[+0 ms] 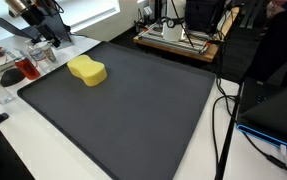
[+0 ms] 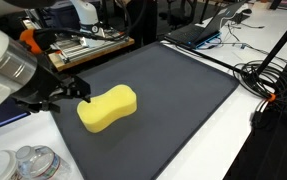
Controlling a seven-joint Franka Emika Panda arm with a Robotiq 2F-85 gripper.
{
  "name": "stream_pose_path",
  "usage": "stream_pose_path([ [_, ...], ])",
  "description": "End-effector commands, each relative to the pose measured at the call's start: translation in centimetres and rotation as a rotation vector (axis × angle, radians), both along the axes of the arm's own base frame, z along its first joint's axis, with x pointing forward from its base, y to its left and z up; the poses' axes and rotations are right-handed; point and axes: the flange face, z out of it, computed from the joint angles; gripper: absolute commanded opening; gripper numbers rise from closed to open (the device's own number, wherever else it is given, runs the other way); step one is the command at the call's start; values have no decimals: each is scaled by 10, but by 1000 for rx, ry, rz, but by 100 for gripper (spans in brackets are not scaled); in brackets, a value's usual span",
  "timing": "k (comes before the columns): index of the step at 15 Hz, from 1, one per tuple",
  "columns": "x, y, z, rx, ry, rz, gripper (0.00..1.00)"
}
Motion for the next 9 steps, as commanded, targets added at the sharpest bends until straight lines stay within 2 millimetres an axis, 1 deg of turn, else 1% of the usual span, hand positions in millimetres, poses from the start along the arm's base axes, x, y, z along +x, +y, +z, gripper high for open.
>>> stream_pose_path([
  [1, -1, 4, 3, -3, -48, 43, 100],
  [4, -5, 4, -2, -47, -68, 37, 100],
  [7, -15, 6, 2, -78, -113, 6, 100],
  [9, -19, 11, 9, -118, -140, 2, 100],
])
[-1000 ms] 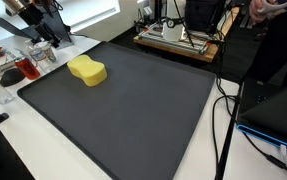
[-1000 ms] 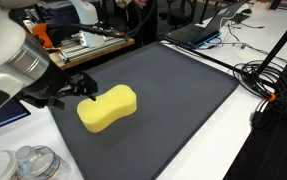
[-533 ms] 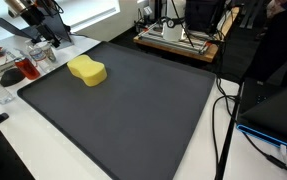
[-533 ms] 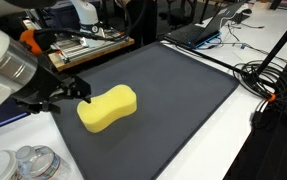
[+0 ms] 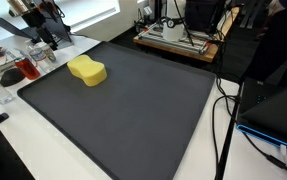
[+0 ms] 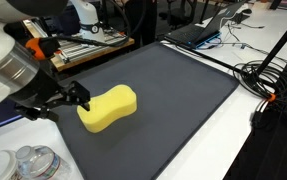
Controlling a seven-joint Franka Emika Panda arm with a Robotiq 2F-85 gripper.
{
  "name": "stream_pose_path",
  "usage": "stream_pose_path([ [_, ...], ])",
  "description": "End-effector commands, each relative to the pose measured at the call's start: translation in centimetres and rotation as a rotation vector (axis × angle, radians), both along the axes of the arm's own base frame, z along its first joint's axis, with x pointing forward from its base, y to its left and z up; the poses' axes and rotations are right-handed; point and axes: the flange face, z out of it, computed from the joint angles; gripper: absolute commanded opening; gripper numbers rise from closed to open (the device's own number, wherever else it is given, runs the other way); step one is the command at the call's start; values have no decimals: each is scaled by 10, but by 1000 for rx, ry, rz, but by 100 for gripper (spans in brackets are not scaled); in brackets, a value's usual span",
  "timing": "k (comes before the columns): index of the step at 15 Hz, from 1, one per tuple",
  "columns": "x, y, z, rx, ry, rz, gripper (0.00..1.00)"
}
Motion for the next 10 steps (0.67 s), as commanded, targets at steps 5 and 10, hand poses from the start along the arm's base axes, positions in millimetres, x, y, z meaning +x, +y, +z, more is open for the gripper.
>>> stream_pose_path([
  [5, -34, 38, 32, -100, -70, -10, 100],
  [10, -72, 62, 23, -76, -34, -1, 100],
])
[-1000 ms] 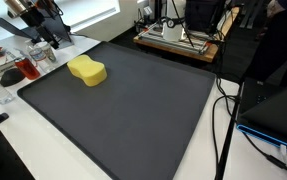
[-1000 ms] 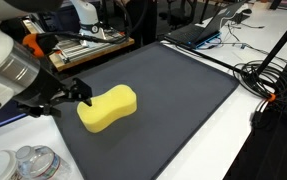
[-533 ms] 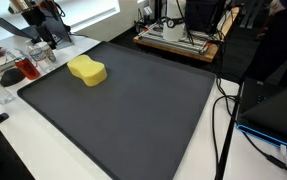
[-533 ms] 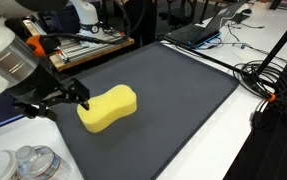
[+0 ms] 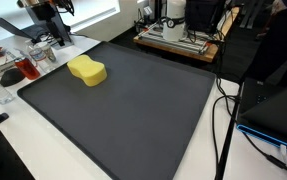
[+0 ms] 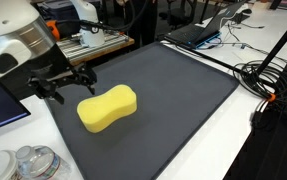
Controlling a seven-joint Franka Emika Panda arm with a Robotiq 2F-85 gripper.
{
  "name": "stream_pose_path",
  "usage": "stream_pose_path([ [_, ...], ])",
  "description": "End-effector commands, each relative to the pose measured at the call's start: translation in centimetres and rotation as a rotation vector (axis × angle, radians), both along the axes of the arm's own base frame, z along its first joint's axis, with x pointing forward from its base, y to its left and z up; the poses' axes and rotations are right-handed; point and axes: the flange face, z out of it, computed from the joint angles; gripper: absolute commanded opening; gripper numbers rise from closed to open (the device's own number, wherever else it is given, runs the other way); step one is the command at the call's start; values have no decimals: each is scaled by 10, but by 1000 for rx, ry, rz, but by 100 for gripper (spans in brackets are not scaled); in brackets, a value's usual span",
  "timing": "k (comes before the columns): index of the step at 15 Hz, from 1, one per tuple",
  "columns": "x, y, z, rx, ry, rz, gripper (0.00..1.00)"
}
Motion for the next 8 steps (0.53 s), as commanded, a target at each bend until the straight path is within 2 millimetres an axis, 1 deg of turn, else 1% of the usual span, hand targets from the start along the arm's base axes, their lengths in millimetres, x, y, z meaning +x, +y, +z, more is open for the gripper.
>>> stream_pose_path([
  [1, -41, 17, 1, 13, 17, 10, 100],
  [3, -52, 20, 1, 39, 27, 49, 100],
  [8, -73, 16, 3, 87, 7, 96, 100],
])
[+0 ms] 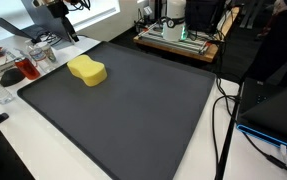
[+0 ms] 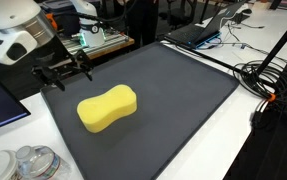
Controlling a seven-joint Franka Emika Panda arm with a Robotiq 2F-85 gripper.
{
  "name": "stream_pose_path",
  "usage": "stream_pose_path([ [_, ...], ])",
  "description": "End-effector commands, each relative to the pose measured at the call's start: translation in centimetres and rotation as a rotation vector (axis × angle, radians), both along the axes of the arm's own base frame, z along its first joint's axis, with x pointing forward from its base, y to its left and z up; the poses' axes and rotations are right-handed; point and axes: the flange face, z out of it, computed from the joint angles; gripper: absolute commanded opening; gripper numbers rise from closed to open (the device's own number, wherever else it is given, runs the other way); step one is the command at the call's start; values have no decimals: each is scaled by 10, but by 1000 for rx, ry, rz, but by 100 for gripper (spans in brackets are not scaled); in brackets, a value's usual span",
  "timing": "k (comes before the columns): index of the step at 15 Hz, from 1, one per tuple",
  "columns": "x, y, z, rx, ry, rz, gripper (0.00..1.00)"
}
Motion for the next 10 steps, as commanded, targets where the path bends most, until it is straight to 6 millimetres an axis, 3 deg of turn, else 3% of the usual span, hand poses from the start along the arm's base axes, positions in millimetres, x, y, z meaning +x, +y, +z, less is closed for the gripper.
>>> stream_pose_path([
  [1, -26, 0, 6, 46, -35, 30, 100],
  [6, -55, -20, 3, 88, -119, -14, 100],
  [10, -79, -15, -1, 110, -174, -91, 100],
])
